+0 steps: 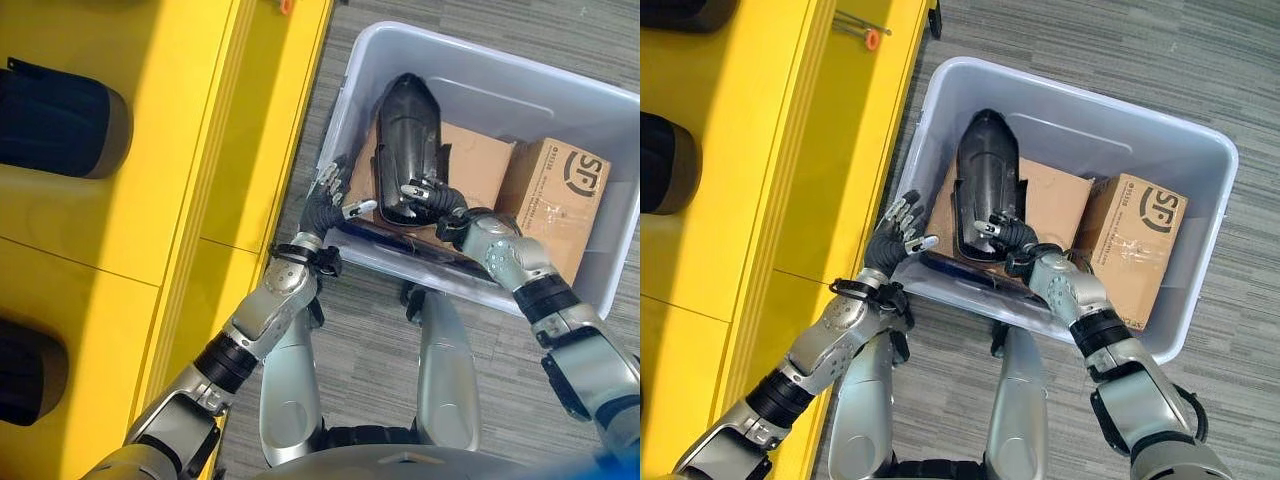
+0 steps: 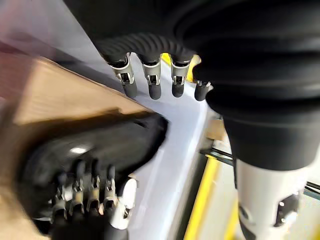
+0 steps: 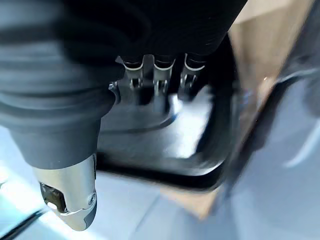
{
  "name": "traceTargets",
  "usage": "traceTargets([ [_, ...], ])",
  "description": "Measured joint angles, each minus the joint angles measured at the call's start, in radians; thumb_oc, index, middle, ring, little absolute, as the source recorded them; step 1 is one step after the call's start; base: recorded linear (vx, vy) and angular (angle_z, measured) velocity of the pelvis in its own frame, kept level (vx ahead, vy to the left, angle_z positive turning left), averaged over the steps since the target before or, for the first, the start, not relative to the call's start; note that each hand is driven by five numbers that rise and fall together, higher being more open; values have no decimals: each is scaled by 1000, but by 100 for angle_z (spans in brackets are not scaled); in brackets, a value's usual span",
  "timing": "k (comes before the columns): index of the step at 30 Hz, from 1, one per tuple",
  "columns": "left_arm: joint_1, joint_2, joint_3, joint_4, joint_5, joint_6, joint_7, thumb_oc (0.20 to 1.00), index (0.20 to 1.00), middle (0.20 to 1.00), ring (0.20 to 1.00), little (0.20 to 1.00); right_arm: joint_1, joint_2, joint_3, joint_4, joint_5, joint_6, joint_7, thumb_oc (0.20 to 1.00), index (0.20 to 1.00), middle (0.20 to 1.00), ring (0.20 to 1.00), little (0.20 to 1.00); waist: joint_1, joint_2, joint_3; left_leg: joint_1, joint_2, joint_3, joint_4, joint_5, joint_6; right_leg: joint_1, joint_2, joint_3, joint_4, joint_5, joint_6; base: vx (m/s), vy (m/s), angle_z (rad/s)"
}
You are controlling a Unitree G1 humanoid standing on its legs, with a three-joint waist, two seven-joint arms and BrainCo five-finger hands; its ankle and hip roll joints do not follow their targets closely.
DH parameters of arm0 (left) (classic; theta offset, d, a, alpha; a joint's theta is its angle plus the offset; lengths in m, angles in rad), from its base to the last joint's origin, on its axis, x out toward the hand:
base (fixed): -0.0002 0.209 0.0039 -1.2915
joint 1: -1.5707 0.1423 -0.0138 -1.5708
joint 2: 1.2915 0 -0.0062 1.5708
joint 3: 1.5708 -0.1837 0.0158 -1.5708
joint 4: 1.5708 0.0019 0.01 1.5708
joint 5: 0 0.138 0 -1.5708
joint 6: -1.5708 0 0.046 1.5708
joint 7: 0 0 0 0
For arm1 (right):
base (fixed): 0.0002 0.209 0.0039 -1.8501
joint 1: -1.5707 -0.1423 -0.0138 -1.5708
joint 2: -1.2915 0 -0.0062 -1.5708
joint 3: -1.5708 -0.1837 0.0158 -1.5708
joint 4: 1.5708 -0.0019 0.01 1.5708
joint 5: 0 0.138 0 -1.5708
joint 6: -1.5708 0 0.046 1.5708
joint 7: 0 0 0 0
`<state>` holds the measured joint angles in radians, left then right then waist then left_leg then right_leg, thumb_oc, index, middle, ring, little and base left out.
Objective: Move parts from the plastic box to the shelf.
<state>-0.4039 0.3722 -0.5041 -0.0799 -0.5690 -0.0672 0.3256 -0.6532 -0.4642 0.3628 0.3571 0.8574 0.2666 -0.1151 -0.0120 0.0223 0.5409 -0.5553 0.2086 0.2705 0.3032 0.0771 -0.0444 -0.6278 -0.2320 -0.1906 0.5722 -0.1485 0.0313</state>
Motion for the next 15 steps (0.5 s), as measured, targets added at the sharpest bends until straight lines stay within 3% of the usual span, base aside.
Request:
traceTargets([
  [5,-6,-11,12,-71,13,-31,10,1000,1000,1000,1000,1000,65,26,-6,-200,-200,-157,-97,1000,1000,1000,1000,1000,-18,-2,2,16,0,21,-8,-2,-1,0,4,18,-1,0,0,13,17,-8],
  [9,-5,-12,13,-75,14,-30,27,1000,1000,1000,1000,1000,78,26,-21,-254,-319,-227,-152,1000,1000,1000,1000,1000,-40,-4,2,16,0,23,-8,-7,1,-2,5,21,-4,0,1,8,14,-1],
  [10,-7,-14,11,-75,14,-24,31,1000,1000,1000,1000,1000,83,26,-25,-264,-374,-273,-177,1000,1000,1000,1000,1000,-51,-4,2,16,0,24,-8,-8,-1,-3,6,23,-6,0,1,22,41,-5],
  [14,-20,-36,2,-74,52,-12,32,1000,1000,1000,1000,1000,98,25,-44,-311,-397,-324,-197,1000,1000,1000,1000,1000,-63,-3,3,16,1,36,-7,-11,-3,-10,10,35,-11,3,5,25,51,-8],
  [15,-29,-44,-3,-73,78,-4,46,1000,1000,1000,1000,1000,108,28,-41,-363,-408,-374,-199,1000,1000,1000,1000,1000,-67,-3,3,17,1,47,-7,-15,-1,-14,10,44,-15,6,10,22,41,-13],
])
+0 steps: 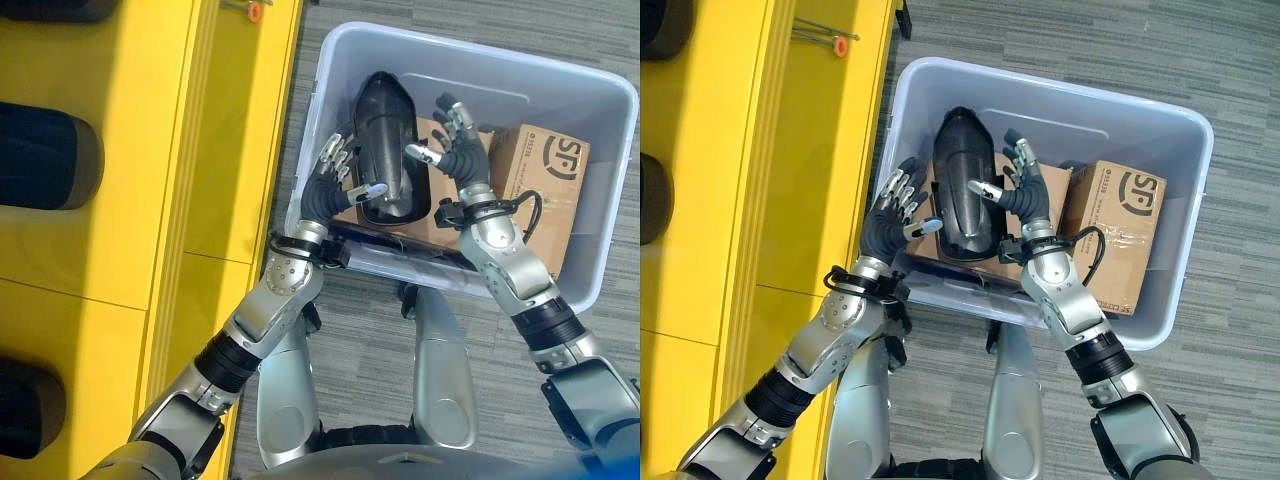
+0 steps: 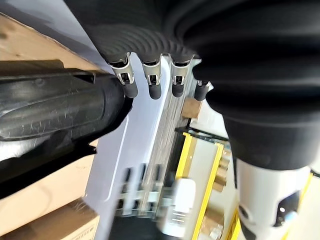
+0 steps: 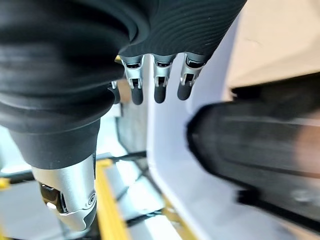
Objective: Move parts from the plastic box to the shelf.
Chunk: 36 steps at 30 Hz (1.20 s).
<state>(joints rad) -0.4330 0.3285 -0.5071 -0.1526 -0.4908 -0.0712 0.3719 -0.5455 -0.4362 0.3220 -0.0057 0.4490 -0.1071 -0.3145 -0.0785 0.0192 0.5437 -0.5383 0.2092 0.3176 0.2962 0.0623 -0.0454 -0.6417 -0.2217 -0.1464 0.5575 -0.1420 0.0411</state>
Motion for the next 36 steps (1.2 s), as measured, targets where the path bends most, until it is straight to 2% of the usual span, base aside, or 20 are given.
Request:
traceTargets([
  [2,-19,-14,-6,1,3,8,13,1000,1000,1000,1000,1000,-2,10,0,-25,-7,-45,-4,1000,1000,1000,1000,1000,-16,0,0,0,0,3,1,-2,0,1,0,2,-1,2,2,22,35,-7],
  [6,-113,-64,-12,87,2,63,69,1000,1000,1000,1000,1000,-6,28,-1,-103,-148,-115,-56,1000,1000,1000,1000,1000,-43,0,0,4,0,8,1,-3,0,0,3,10,-1,3,2,23,37,-3],
  [8,-124,-79,-14,115,2,84,104,1000,1000,1000,1000,1000,-7,28,-3,-124,-181,-125,-72,1000,1000,1000,1000,1000,-53,-1,1,12,1,19,0,-7,-1,0,6,24,-1,3,3,5,4,-12],
  [15,-174,-161,-25,253,2,85,259,1000,1000,1000,1000,1000,-10,25,-4,-131,-236,-116,-124,1000,1000,1000,1000,1000,-100,-3,1,22,13,57,-15,-9,-3,-18,26,56,-19,14,5,-5,-9,-17],
  [18,-194,-190,14,262,54,55,352,1000,1000,1000,1000,1000,-4,24,-19,-137,-237,-112,-123,1000,1000,1000,1000,1000,-126,-5,1,11,24,59,-16,-9,-5,-32,39,57,-23,18,2,-8,-49,-10],
  [22,-212,-193,70,262,74,17,468,1000,1000,1000,1000,1000,11,23,-33,-137,-236,-80,-124,1000,1000,1000,1000,1000,-126,-6,2,7,34,59,-20,-6,-10,-43,50,58,-18,17,-3,-6,-57,-7],
  [28,-184,-195,97,253,159,-6,542,1000,1000,1000,1000,1000,68,24,-30,-134,-228,-64,-138,1000,1000,1000,1000,1000,-117,-9,3,-1,34,53,-33,5,-17,-50,52,47,-19,16,-4,-15,-84,4],
  [31,-162,-195,121,254,248,-41,634,1000,1000,1000,1000,1000,84,24,-28,-134,-227,-64,-166,1000,1000,1000,1000,1000,-112,-15,3,-3,34,51,-35,6,-18,-51,52,46,-18,14,-5,3,-62,1],
  [36,-143,-179,147,202,301,-87,676,1000,1000,1000,1000,1000,115,24,-28,-134,-228,-69,-196,1000,1000,1000,1000,1000,-92,-17,3,-7,32,46,-53,18,-19,-62,52,42,-16,10,-6,7,-40,2],
])
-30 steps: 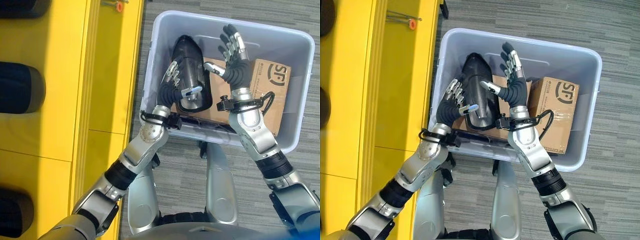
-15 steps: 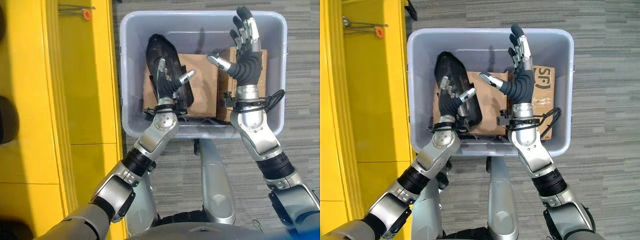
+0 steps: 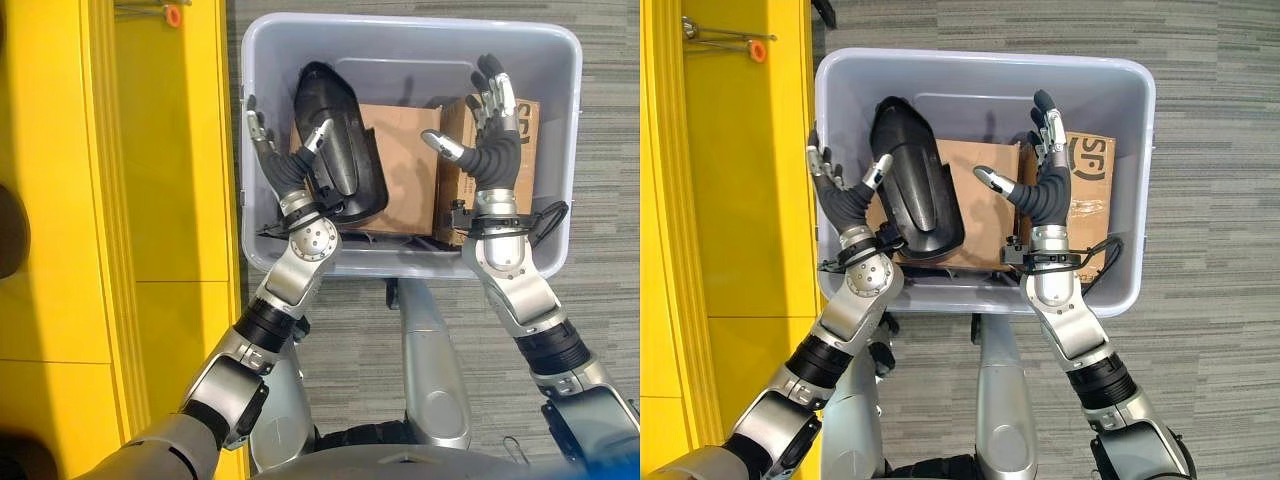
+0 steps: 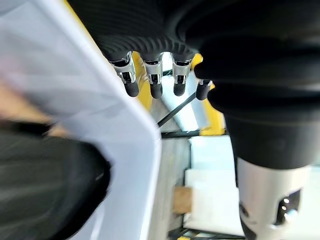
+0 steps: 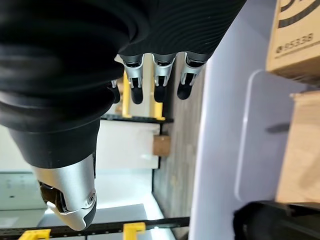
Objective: Move parts from the plastic box to the shelf.
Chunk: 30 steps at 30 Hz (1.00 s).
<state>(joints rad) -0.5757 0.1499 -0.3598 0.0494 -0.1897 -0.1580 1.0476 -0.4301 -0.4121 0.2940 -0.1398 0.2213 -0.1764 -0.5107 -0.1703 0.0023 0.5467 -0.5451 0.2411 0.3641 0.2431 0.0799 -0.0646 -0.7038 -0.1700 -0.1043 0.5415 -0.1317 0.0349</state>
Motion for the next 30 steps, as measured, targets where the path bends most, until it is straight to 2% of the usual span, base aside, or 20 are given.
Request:
traceTargets([
  [5,21,12,6,1,11,13,-28,1000,1000,1000,1000,1000,2,0,11,0,0,0,-25,1000,1000,1000,1000,1000,1,-1,1,-18,0,-14,2,1,-1,-7,-2,-11,-1,0,-1,5,-19,6],
  [9,29,12,5,14,-36,24,-60,1000,1000,1000,1000,1000,4,0,15,0,1,0,-34,1000,1000,1000,1000,1000,4,-12,1,-22,-1,-17,2,4,0,-7,-3,-15,0,0,-1,2,-6,3],
  [18,34,-2,-31,32,-76,69,-110,1000,1000,1000,1000,1000,3,0,28,22,73,10,-25,1000,1000,1000,1000,1000,1,-16,0,-34,-1,-18,2,9,0,-20,-4,-17,5,0,-1,0,0,0],
  [25,-6,-14,-42,70,-72,121,-139,1000,1000,1000,1000,1000,2,0,29,22,82,20,-10,1000,1000,1000,1000,1000,-3,-17,0,-49,0,-21,3,8,0,-30,-4,-20,2,0,-1,0,0,0],
  [30,10,-12,-83,120,-64,154,-172,1000,1000,1000,1000,1000,5,0,28,22,101,21,-5,1000,1000,1000,1000,1000,-2,-31,2,-66,0,-22,4,9,0,-44,-4,-22,2,1,-2,0,0,0],
])
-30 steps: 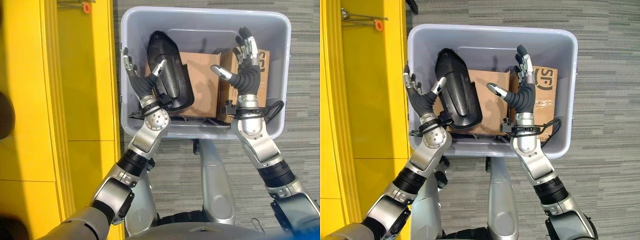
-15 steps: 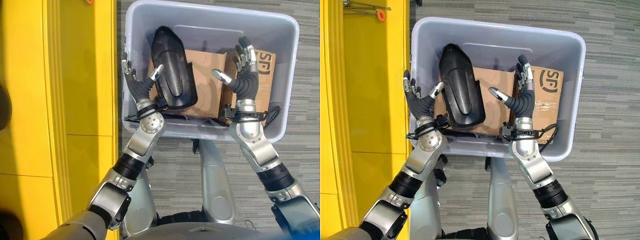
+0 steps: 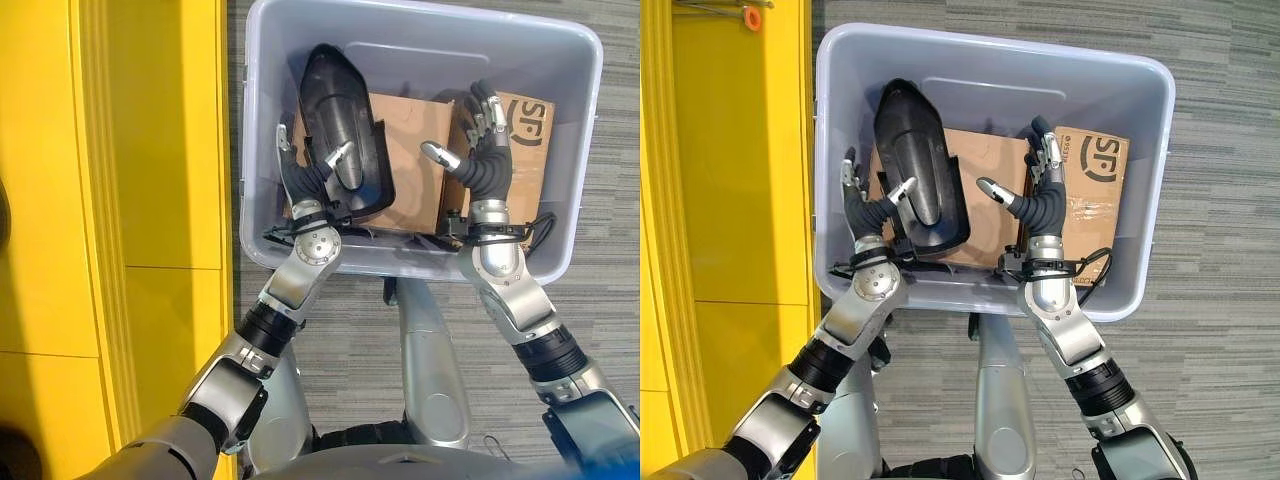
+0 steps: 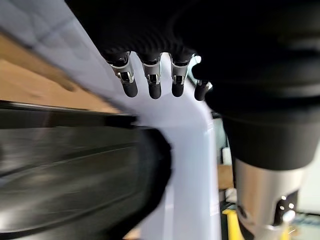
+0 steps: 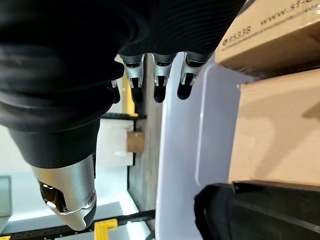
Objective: Move parts from the plastic box to the shelf.
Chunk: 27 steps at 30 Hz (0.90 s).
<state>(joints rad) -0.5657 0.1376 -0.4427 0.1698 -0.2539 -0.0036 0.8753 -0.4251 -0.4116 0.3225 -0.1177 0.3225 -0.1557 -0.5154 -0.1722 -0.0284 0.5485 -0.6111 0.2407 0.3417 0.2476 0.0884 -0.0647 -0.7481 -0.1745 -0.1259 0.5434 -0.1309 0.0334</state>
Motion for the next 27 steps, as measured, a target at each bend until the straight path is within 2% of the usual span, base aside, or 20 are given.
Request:
traceTargets([
  [9,41,-9,-7,69,-29,0,62,1000,1000,1000,1000,1000,1,1,0,31,19,0,-10,1000,1000,1000,1000,1000,5,-5,-1,-9,0,-1,0,1,0,-10,0,-1,2,0,0,4,-12,0],
  [15,76,-10,-8,73,-43,0,61,1000,1000,1000,1000,1000,28,2,0,37,50,0,-20,1000,1000,1000,1000,1000,9,-5,-1,-33,1,-21,5,3,0,-15,-3,-21,-1,0,0,20,-8,7],
  [27,41,-10,14,102,-40,-13,80,1000,1000,1000,1000,1000,29,-1,0,37,59,-1,-38,1000,1000,1000,1000,1000,20,-12,-1,-64,2,-25,11,5,1,-48,-4,-22,16,-5,-3,5,-7,0],
])
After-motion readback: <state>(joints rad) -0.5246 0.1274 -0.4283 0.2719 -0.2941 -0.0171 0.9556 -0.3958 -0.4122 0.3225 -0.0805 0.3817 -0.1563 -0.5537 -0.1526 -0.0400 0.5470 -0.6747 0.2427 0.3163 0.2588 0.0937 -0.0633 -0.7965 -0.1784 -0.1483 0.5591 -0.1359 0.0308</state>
